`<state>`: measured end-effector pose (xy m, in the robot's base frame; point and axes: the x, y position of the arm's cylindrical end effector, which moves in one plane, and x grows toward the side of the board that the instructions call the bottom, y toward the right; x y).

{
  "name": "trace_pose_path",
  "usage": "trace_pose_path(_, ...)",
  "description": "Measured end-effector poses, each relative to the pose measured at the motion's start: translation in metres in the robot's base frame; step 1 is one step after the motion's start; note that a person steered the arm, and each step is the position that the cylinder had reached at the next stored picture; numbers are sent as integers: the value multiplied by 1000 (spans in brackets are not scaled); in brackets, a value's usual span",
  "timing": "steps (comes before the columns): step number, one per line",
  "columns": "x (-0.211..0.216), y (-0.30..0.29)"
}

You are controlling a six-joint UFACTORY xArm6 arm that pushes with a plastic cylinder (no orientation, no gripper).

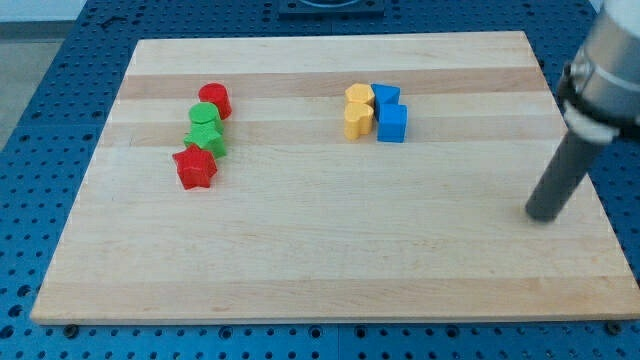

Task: Move your arm towards the center left

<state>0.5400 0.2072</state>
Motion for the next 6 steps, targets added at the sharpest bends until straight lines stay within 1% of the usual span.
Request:
trace_pose_path(1, 44, -81)
trace_pose_path(2, 53, -191)
trace_pose_path(3, 50, -313)
trace_pose_path(4, 26, -421)
trace_pose_path(5, -13, -490)
trace_pose_path(6, -79, -500)
